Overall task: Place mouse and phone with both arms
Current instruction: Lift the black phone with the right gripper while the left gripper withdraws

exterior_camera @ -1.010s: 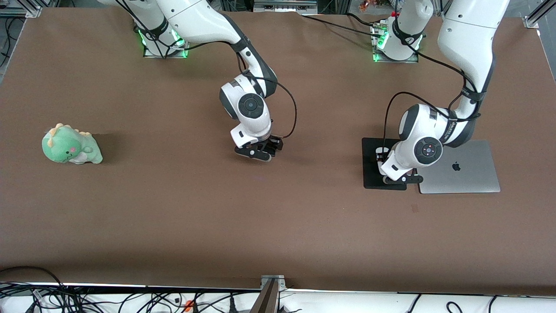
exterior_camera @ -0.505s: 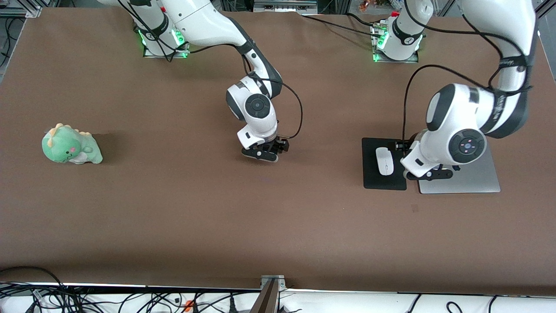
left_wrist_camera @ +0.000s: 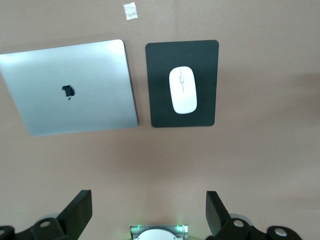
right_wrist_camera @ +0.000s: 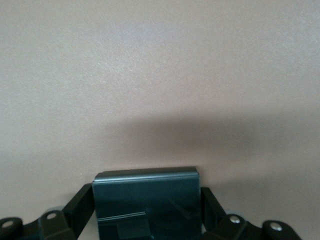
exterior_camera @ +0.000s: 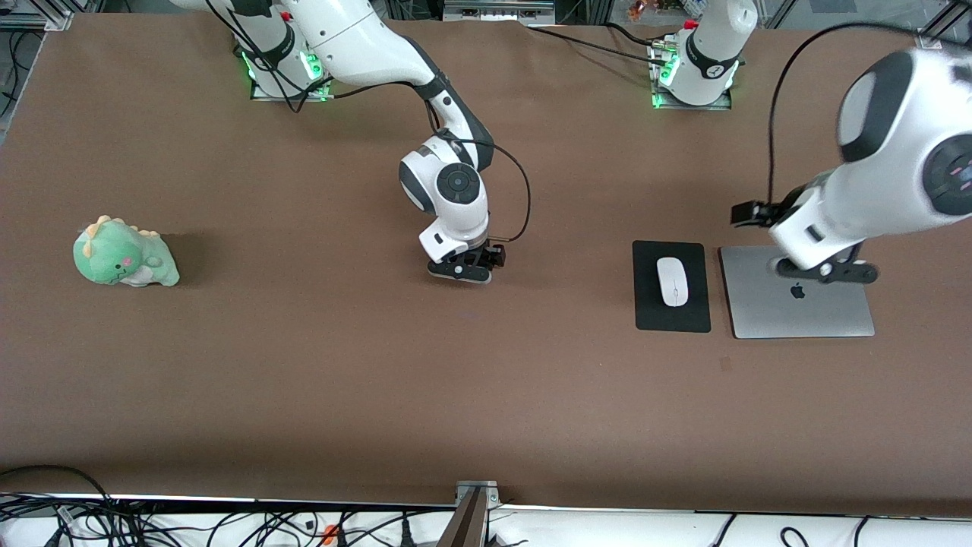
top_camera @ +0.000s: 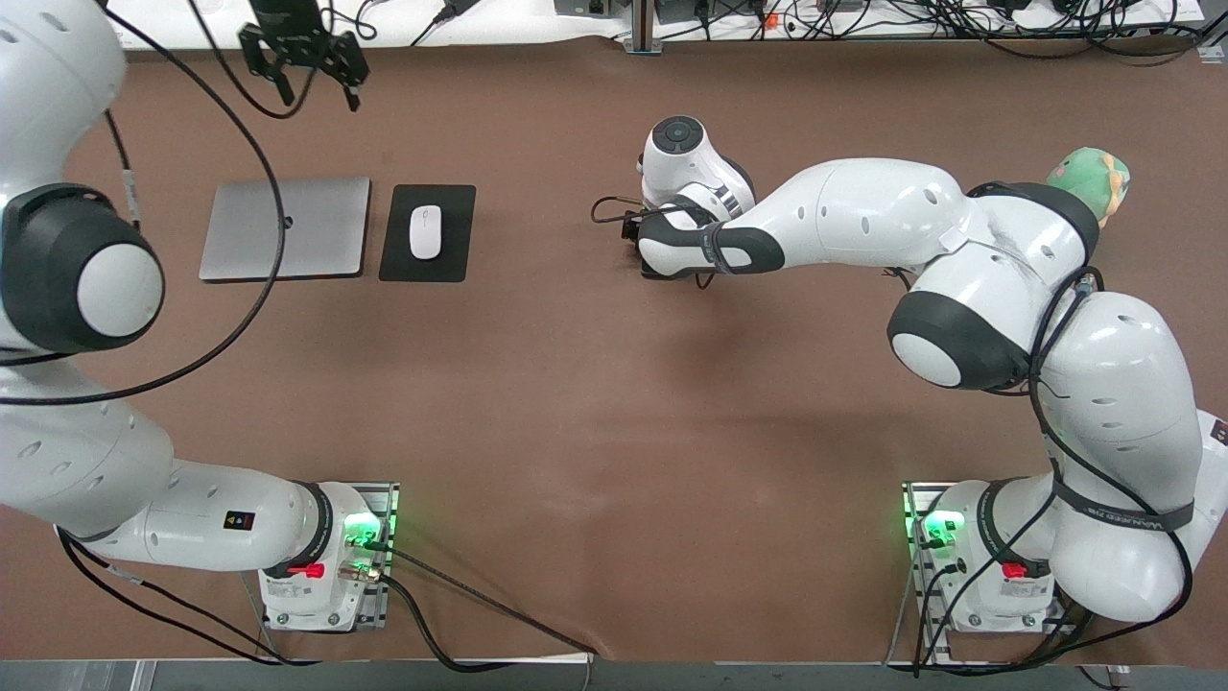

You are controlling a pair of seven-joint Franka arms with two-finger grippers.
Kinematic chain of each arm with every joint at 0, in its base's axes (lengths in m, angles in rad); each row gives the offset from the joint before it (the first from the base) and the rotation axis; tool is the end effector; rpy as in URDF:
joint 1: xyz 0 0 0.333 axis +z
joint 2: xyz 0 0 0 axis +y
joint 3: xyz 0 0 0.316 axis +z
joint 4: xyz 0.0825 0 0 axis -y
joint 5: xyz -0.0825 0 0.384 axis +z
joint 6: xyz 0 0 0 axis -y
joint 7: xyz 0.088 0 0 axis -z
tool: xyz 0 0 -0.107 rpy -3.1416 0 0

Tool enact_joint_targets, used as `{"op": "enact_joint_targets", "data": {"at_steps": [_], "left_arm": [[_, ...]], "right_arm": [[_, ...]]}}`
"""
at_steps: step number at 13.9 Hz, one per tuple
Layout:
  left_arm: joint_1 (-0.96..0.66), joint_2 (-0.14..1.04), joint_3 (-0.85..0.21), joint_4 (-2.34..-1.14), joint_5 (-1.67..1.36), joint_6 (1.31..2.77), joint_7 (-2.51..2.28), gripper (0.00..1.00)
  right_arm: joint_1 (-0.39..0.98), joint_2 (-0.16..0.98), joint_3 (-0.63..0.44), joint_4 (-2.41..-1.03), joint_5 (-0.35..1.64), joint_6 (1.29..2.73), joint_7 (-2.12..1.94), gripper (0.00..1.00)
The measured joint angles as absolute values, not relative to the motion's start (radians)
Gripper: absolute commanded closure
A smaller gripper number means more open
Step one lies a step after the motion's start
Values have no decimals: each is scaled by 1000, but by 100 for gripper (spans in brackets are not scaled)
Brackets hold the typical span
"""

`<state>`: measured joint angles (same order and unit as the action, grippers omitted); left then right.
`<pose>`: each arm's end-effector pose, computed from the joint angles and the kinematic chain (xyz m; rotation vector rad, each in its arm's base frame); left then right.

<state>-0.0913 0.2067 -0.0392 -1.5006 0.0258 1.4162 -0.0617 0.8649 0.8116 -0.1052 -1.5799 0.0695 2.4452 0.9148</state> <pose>0.5865 -0.0718 0.5272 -3.0623 0.1055 0.4442 0.5021 0.4911 0.1663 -3.1044 0.2681 -0.0952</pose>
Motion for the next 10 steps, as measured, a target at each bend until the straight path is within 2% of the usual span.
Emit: {"op": "enact_joint_targets", "data": {"at_steps": [4,6,10], "left_arm": [[-70,98,-37,-1494,26,1394,-54,0],[-67,84,-34,-1494,27,1378,-54,0],[-59,68,-2,-1522,27,1446,-52,0]], "right_arm": [[864,807,-107,-1578,67,2442,890,69],[858,807,-112,-1568,66,2418,823,72],[775,784,-128,-1490,67,2237,559,73]]}}
